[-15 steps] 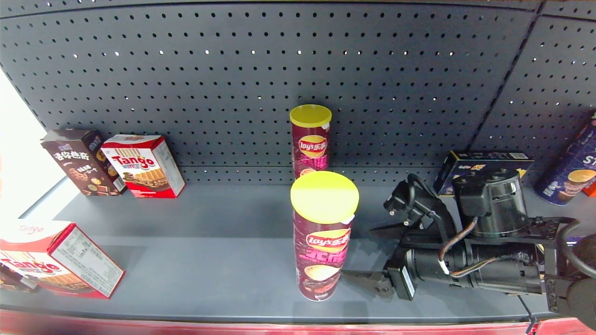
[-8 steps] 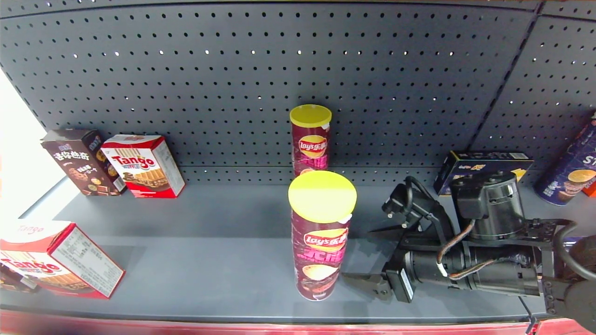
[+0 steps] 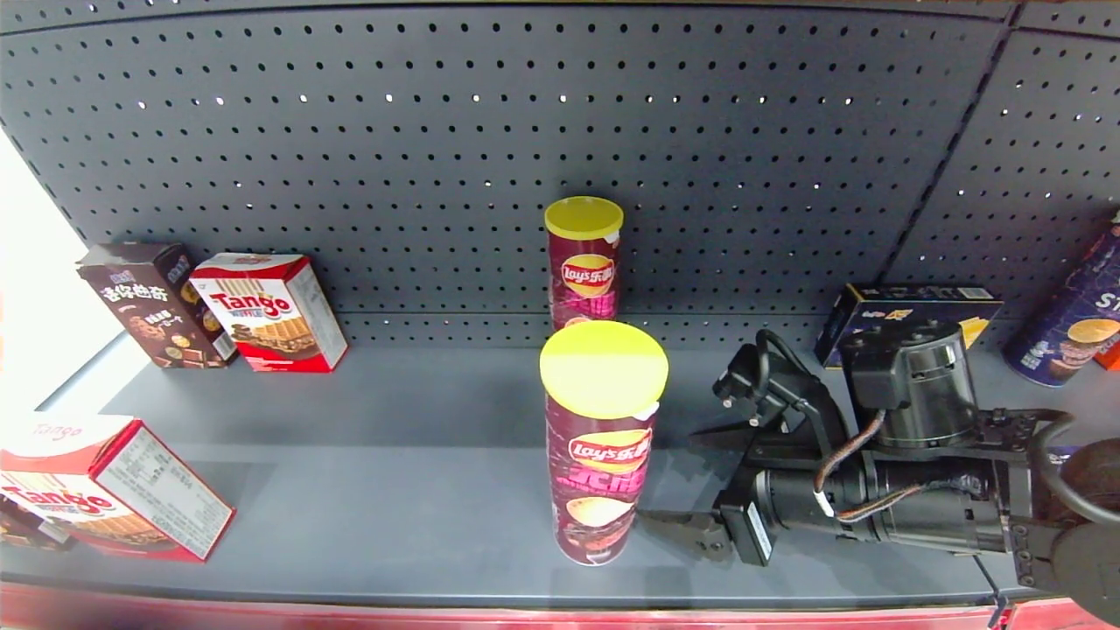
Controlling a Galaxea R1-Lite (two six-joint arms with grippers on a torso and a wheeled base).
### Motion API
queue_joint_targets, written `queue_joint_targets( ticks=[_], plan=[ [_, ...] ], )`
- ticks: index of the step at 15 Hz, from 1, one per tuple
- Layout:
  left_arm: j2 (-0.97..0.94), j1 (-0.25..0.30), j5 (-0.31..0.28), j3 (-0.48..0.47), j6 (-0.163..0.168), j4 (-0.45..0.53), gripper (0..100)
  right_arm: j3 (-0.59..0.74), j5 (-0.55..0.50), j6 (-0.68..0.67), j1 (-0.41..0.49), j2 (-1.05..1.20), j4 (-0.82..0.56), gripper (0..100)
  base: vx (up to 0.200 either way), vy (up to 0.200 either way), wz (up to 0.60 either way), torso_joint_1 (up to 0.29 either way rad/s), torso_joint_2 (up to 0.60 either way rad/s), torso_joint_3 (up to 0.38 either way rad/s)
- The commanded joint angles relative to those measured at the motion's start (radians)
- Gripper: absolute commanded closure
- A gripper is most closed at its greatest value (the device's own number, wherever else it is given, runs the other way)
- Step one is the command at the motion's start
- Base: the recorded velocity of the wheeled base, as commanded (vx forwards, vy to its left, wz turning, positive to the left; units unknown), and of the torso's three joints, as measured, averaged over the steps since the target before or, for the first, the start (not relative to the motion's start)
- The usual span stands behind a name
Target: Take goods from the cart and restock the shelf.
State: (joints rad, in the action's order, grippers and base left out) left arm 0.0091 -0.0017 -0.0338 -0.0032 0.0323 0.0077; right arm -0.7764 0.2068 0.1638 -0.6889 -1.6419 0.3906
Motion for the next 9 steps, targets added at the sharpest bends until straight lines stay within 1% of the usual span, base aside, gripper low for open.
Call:
queue_joint_targets(
  ticks=[1,9],
  plan=[
    [0.002,0.000,0.000,0.000,0.000,0.000,0,0.000,0.000,0.000,-0.001,-0.004,0.001,0,0.000,0.000,0.00,0.000,0.00,0.000],
    [0.002,0.000,0.000,0.000,0.000,0.000,0,-0.004,0.002,0.000,-0.011,-0.015,0.002,0,0.000,0.000,0.00,0.000,0.00,0.000]
  ],
)
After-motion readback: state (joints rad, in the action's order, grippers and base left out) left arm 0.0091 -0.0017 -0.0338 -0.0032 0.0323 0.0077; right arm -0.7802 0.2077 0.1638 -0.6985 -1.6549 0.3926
